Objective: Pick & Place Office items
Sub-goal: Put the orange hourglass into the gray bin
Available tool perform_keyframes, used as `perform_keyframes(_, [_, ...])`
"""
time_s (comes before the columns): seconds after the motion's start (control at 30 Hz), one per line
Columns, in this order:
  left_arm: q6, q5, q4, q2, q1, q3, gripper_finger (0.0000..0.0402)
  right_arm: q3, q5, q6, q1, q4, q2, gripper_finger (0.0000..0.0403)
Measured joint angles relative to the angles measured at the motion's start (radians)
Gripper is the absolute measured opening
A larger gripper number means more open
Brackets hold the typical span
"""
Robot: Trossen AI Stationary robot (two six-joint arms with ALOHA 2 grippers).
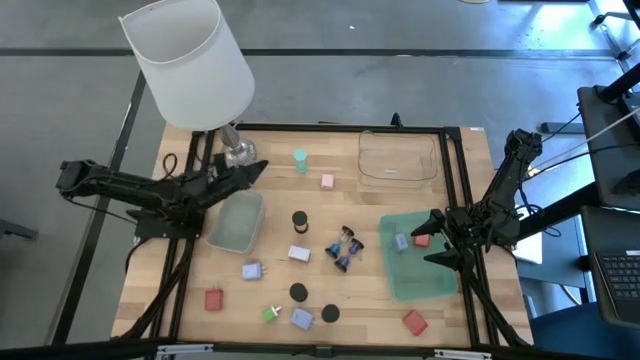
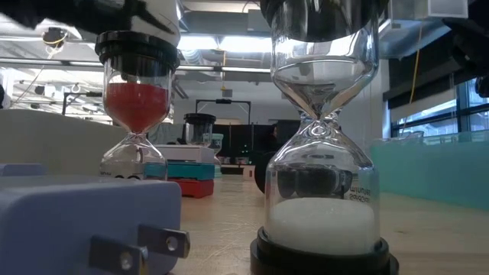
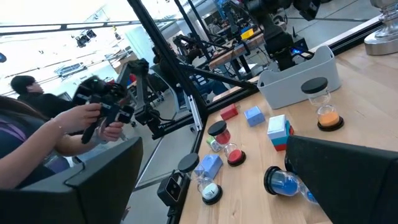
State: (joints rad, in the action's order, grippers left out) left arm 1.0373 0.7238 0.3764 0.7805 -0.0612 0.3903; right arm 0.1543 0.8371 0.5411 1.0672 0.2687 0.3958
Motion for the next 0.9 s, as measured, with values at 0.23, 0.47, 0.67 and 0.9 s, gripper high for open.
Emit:
perform_keyframes(0.23, [0.230,0.019,-0.333,0.248,-0.024,0.278,0.0143,0.000,0.000,0.000,0.000,0.000,0.000,0.0400])
perform_keyframes(0.47, [0.480,-0.039,-0.580,0.474,-0.044,0.499,0.0143,0.000,0.000,0.000,0.000,0.000,0.000,0.0400])
perform_keyframes(0.67, [0.553,-0.126,-0.705,0.644,-0.044,0.662,0.0144,0.000,0.000,0.000,0.000,0.000,0.000,0.0400])
perform_keyframes(0.9, [0.445,-0.143,-0.893,0.783,-0.044,0.879,0.0144,0.000,0.000,0.000,0.000,0.000,0.000,0.0400])
